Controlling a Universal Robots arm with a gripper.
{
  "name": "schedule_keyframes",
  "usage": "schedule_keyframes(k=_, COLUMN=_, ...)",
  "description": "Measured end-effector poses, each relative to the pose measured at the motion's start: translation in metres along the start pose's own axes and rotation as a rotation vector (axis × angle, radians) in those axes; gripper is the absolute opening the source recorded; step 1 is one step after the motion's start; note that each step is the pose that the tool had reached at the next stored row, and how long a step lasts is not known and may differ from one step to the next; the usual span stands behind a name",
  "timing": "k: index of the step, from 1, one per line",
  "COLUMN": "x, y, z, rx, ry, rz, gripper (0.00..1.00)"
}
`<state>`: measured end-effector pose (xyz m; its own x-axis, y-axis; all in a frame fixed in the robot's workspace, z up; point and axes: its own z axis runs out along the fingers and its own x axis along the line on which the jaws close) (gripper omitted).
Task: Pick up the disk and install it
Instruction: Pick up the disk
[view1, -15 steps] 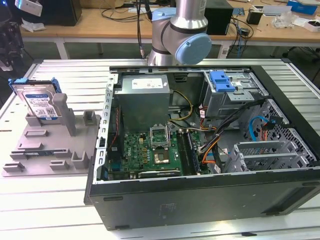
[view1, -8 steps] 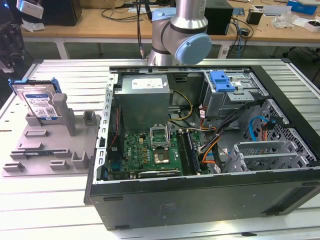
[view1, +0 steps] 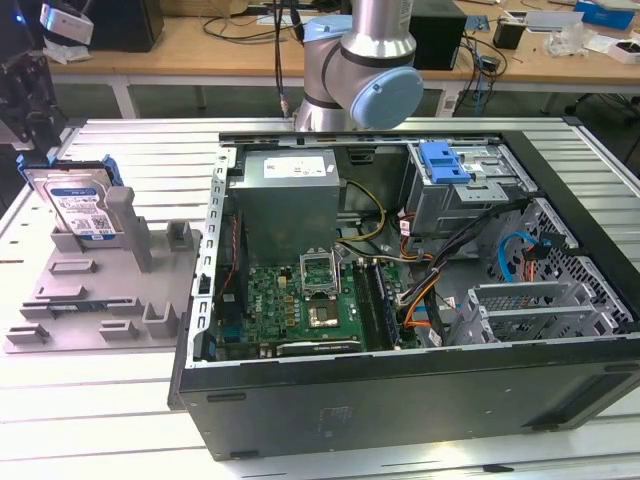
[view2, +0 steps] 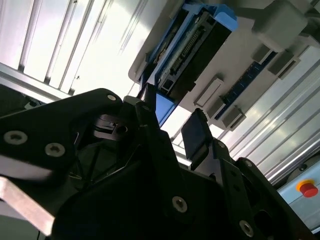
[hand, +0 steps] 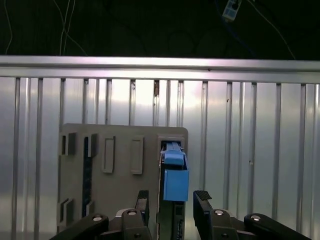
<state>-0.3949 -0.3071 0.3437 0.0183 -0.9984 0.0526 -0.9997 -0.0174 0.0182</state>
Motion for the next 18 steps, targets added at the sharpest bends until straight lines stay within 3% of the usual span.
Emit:
schedule_keyframes(k=4, x=-0.0001, y=-0.0001, z=0.0018, rx=-0.0015, ry=-0.0005, rz=0.029, gripper=0.48)
schedule_keyframes(k=18, x=-0.0068, y=0.0061, z=0.0096, rx=-0.0017, ry=-0.0006, rz=0.032, gripper=0.48)
